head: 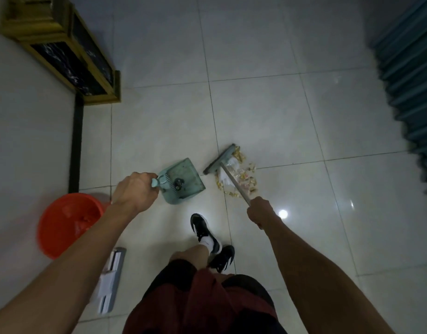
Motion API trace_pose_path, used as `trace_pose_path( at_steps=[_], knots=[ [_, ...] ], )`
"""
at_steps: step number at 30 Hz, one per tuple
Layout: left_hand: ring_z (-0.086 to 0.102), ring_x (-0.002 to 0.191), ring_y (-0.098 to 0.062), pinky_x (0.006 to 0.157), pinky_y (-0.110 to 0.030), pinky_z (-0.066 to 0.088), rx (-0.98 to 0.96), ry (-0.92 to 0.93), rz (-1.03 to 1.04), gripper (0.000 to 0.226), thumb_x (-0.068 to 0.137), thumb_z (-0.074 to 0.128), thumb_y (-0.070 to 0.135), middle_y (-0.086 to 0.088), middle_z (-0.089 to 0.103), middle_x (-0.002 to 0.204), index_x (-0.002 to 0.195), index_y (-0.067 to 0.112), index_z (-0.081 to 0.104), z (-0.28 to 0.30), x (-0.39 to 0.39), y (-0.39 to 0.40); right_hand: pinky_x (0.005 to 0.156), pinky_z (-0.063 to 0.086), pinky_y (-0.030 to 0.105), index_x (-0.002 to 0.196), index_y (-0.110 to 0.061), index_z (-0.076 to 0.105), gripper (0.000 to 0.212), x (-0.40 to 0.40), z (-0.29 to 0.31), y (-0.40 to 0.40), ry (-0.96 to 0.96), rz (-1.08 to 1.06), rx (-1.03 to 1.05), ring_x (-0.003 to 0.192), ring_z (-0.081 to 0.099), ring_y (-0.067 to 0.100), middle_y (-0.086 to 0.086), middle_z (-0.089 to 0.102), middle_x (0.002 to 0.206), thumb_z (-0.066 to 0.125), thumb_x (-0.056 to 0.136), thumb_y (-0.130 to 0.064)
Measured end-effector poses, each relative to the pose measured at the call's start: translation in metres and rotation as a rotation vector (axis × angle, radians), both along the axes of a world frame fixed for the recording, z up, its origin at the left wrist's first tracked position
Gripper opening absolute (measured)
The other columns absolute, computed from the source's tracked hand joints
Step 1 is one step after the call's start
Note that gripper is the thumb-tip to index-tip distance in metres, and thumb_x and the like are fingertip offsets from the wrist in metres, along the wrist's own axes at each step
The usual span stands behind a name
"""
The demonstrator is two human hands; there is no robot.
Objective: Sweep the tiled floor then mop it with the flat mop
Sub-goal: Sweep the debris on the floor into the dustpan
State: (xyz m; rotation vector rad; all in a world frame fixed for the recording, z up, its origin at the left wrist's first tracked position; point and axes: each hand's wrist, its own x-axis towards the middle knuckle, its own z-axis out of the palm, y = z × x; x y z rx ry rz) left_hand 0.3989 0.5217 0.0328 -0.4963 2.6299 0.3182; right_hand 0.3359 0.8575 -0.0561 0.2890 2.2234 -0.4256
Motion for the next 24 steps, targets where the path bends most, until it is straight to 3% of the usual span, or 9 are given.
trace_pose_path(
  at_steps=[3,6,13,19,24],
  knots=[
    [0.064,0.079,-0.033,0.071,-0.039,0.057,-0.014,0.03,-0.019,0.009,0.092,0.054,0.034,-0.008,0.068,0.089,0.086,0.031,0.061,0.008,-0.002,0.002,0.061,0.059,0.036,0.117,-0.004,0.057,0.028,0.008,0.004,0.001,0.026,-0.061,-0.042,0.074,0.066,0.027,0.008,0.059,0.088,0.047,0.093,-0.013],
    [0.065,0.079,-0.032,0.071,-0.04,0.057,-0.001,0.04,-0.023,0.011,0.093,0.055,0.033,-0.008,0.069,0.089,0.089,0.03,0.064,0.011,-0.01,-0.005,0.061,0.059,0.036,0.12,-0.003,0.057,0.029,0.004,0.007,-0.009,0.054,-0.119,-0.068,0.077,0.067,0.029,0.01,0.061,0.093,0.045,0.095,-0.013],
    [0.064,0.078,-0.033,0.067,-0.037,0.054,0.01,0.035,-0.073,0.011,0.091,0.056,0.029,-0.008,0.069,0.088,0.093,0.03,0.067,-0.01,-0.065,-0.04,0.042,0.05,0.026,0.125,0.0,0.059,0.032,-0.063,-0.008,-0.052,0.077,-0.31,-0.16,0.06,0.063,0.022,0.014,0.065,0.091,0.044,0.098,-0.007],
    [0.067,0.077,-0.033,0.067,-0.036,0.055,0.083,0.005,-0.142,0.017,0.089,0.06,0.028,-0.007,0.07,0.084,0.1,0.034,0.072,-0.037,-0.121,-0.088,0.049,0.054,0.031,0.138,-0.009,0.051,0.04,-0.128,-0.031,-0.098,0.082,-0.462,-0.142,0.077,0.069,0.03,0.012,0.062,0.108,0.044,0.098,-0.007],
    [0.066,0.075,-0.03,0.062,-0.031,0.048,0.146,-0.024,-0.163,0.013,0.087,0.064,0.027,-0.004,0.069,0.082,0.093,0.035,0.072,-0.05,-0.163,-0.118,0.062,0.062,0.041,0.125,0.001,0.057,0.031,-0.137,-0.045,-0.119,0.001,-0.464,-0.075,0.072,0.069,0.03,0.019,0.067,0.101,0.046,0.098,-0.009]
  ],
)
